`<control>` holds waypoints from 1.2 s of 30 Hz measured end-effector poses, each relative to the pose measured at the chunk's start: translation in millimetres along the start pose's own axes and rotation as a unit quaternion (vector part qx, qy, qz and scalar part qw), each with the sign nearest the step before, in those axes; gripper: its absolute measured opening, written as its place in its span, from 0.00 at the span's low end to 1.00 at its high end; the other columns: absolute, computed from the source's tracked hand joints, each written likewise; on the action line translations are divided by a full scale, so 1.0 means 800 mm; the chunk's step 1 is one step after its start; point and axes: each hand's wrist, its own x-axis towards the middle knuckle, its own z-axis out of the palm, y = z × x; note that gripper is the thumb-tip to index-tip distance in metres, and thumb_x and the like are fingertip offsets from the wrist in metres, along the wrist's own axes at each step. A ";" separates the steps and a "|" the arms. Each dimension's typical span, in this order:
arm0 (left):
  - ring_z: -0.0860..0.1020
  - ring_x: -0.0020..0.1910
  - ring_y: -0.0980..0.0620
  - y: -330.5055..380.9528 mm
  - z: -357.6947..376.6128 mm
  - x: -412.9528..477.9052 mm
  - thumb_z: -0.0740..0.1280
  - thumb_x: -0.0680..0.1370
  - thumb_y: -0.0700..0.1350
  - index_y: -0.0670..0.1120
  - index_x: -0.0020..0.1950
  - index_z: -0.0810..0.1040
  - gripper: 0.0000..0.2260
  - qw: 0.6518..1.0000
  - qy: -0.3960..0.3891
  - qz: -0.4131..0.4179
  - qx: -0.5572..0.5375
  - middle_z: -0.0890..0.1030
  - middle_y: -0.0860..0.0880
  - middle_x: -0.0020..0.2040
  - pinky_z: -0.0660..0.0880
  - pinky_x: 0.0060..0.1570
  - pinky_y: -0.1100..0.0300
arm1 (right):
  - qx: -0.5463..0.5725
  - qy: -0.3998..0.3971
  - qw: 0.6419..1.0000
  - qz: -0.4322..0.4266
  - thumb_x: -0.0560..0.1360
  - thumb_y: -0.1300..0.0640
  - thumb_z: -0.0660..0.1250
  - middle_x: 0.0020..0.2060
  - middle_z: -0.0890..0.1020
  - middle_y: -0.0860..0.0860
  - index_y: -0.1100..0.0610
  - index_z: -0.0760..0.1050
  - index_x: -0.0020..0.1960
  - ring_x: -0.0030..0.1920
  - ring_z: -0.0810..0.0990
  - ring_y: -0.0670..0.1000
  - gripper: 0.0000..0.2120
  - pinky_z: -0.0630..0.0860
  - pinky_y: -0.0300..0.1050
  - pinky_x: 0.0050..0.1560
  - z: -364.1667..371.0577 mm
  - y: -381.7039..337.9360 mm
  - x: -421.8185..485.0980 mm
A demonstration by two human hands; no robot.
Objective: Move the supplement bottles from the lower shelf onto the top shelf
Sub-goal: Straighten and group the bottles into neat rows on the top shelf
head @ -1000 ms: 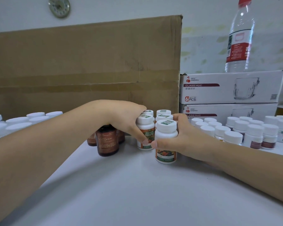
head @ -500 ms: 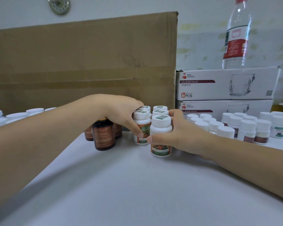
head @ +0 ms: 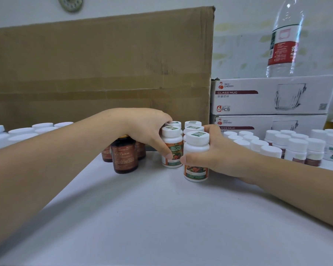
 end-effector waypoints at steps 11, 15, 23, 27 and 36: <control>0.79 0.48 0.54 0.005 0.000 -0.003 0.78 0.63 0.64 0.55 0.56 0.75 0.27 1.000 -0.001 -0.008 0.005 0.81 0.58 0.49 0.78 0.50 0.53 | -0.005 0.001 1.000 0.012 0.58 0.45 0.79 0.53 0.79 0.44 0.48 0.57 0.68 0.54 0.80 0.45 0.46 0.77 0.48 0.59 0.000 -0.001 0.001; 0.79 0.47 0.54 0.006 0.002 -0.004 0.77 0.63 0.65 0.56 0.53 0.74 0.26 1.000 0.000 -0.007 0.016 0.81 0.58 0.48 0.78 0.48 0.53 | -0.002 0.003 1.000 0.013 0.61 0.47 0.80 0.51 0.80 0.42 0.47 0.58 0.67 0.53 0.80 0.44 0.43 0.78 0.47 0.57 0.000 0.000 0.000; 0.76 0.36 0.56 0.020 0.001 -0.016 0.75 0.65 0.67 0.51 0.53 0.70 0.28 0.997 -0.017 -0.047 0.053 0.78 0.55 0.44 0.69 0.33 0.58 | 0.023 0.020 1.000 0.003 0.57 0.45 0.81 0.53 0.80 0.40 0.47 0.58 0.70 0.53 0.80 0.41 0.49 0.77 0.43 0.56 0.000 -0.010 -0.006; 0.77 0.49 0.51 0.020 -0.007 -0.021 0.71 0.65 0.72 0.50 0.62 0.68 0.36 0.992 -0.014 -0.068 0.105 0.78 0.52 0.54 0.76 0.46 0.53 | -0.010 0.008 1.000 0.012 0.63 0.47 0.79 0.53 0.79 0.40 0.46 0.57 0.65 0.53 0.79 0.41 0.40 0.76 0.40 0.54 -0.006 -0.020 -0.014; 0.70 0.70 0.51 0.042 -0.043 -0.060 0.63 0.77 0.65 0.54 0.78 0.61 0.32 0.990 0.010 -0.096 0.104 0.70 0.55 0.74 0.67 0.67 0.56 | -0.221 -0.074 0.973 0.000 0.76 0.46 0.63 0.66 0.73 0.42 0.41 0.60 0.73 0.65 0.73 0.46 0.26 0.69 0.46 0.68 -0.036 -0.012 -0.098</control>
